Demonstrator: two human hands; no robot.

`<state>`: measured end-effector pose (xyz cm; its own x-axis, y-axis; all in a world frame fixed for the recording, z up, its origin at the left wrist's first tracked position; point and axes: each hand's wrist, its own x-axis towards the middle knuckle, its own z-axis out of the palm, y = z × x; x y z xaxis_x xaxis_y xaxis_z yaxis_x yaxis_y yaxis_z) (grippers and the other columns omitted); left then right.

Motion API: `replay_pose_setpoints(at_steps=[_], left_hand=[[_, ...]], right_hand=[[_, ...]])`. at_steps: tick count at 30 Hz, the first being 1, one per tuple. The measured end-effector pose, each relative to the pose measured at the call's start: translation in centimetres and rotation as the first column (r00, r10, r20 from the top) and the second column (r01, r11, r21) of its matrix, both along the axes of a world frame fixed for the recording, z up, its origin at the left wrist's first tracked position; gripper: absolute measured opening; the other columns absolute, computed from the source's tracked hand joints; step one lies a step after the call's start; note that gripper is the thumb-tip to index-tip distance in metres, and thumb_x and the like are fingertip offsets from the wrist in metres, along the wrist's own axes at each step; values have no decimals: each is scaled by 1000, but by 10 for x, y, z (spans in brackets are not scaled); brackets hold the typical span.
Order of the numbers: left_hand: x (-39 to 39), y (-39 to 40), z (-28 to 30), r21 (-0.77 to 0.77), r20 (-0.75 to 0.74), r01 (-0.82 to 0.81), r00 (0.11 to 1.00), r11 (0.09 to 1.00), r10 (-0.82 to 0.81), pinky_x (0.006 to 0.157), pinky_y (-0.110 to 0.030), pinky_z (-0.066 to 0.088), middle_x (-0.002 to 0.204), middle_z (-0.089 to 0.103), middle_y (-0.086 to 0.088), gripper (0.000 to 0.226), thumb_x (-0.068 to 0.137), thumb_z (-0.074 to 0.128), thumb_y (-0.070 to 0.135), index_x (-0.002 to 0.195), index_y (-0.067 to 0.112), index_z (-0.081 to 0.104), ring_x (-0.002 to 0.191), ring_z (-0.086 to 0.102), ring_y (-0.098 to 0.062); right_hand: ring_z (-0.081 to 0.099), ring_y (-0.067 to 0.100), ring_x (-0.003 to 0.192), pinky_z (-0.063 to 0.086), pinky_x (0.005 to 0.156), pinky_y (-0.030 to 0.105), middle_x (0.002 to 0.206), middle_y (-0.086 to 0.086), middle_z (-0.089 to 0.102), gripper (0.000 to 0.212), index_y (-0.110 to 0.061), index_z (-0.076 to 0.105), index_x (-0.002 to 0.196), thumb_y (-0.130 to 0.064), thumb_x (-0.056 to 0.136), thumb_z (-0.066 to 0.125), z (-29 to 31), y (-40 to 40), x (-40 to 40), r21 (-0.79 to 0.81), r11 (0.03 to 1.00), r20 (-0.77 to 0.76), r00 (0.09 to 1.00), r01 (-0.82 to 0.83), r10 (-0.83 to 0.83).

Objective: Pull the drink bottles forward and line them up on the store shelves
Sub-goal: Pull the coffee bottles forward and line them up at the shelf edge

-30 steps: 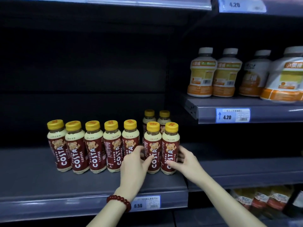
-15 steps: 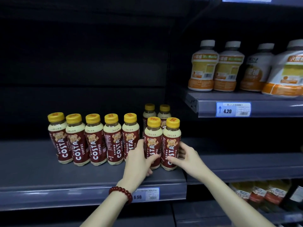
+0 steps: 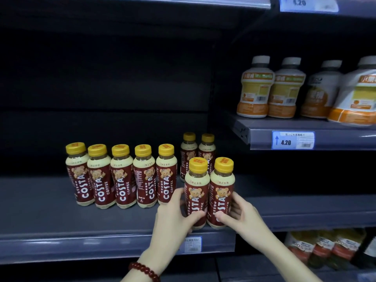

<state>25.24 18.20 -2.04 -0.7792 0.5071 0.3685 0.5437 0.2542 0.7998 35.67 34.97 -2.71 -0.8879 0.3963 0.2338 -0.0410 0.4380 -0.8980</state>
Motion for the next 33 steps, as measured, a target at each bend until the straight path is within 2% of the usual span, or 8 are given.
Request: replay_pose_setpoints(at_steps=[3,6,9,11,15,19,26,33], left_hand=[[0,-5,-2,2,-3,-31,1000,1000,31,76,-30,59,118,66,10,67,68,78,46,126,30,51,79,72,-14],[-9,-19,1,1,11,-93,996,996,93,83,-32,57,121,66,6,65,69,74,53,126,30,53,87,72,-19],[-31,-43,4,10,-16,-213,977,977,213,73,-34,59,102,72,7,54,73,71,53,119,27,59,73,71,-8],[-49,-59,4,1,-50,-304,951,953,304,66,-35,60,94,74,5,50,75,70,50,117,23,61,68,70,-6],[-78,-79,4,-54,-141,-348,931,936,338,65,-33,59,81,74,4,49,81,67,46,118,16,62,62,68,-12],[-90,-81,2,-177,-272,-277,936,944,223,66,-23,51,81,72,2,37,88,59,46,111,17,61,73,68,-13],[-91,-66,7,-186,-262,-265,942,946,212,68,-28,50,97,68,-6,35,91,55,43,105,11,57,88,68,-23],[-92,-56,9,-212,-237,-289,942,934,237,61,-29,50,87,71,-13,33,90,61,36,97,4,57,78,71,-27]], right_hand=[[57,-4,115,46,99,21,127,-19,57,65,-38,44,127,-31,72,79,-5,-6,9,-33,993,-61,991,113,-115],[56,-4,111,46,95,19,119,-25,56,45,-39,51,116,-48,77,71,0,-35,25,105,890,-356,852,443,-383],[59,-2,107,45,89,7,114,-20,61,34,-30,60,110,-50,83,60,8,-85,26,293,827,-548,793,480,-267],[60,-6,106,44,89,5,117,-23,61,34,-40,58,113,-46,79,62,3,-117,14,349,858,-484,856,378,-180],[51,-11,120,42,100,11,131,-28,55,47,-50,50,124,-36,82,64,-9,-156,-36,123,978,-261,956,168,-131],[39,-3,130,34,112,24,144,-18,38,60,-37,28,143,-26,92,58,-13,-163,-93,17,961,-121,955,275,-271],[44,17,132,36,112,39,146,2,43,67,-16,21,150,-18,92,56,1,-142,-145,-16,868,-67,866,496,-496],[56,8,111,44,103,34,120,-7,59,48,-20,41,134,-15,91,62,6,-130,-143,-110,909,-48,912,402,-408]])
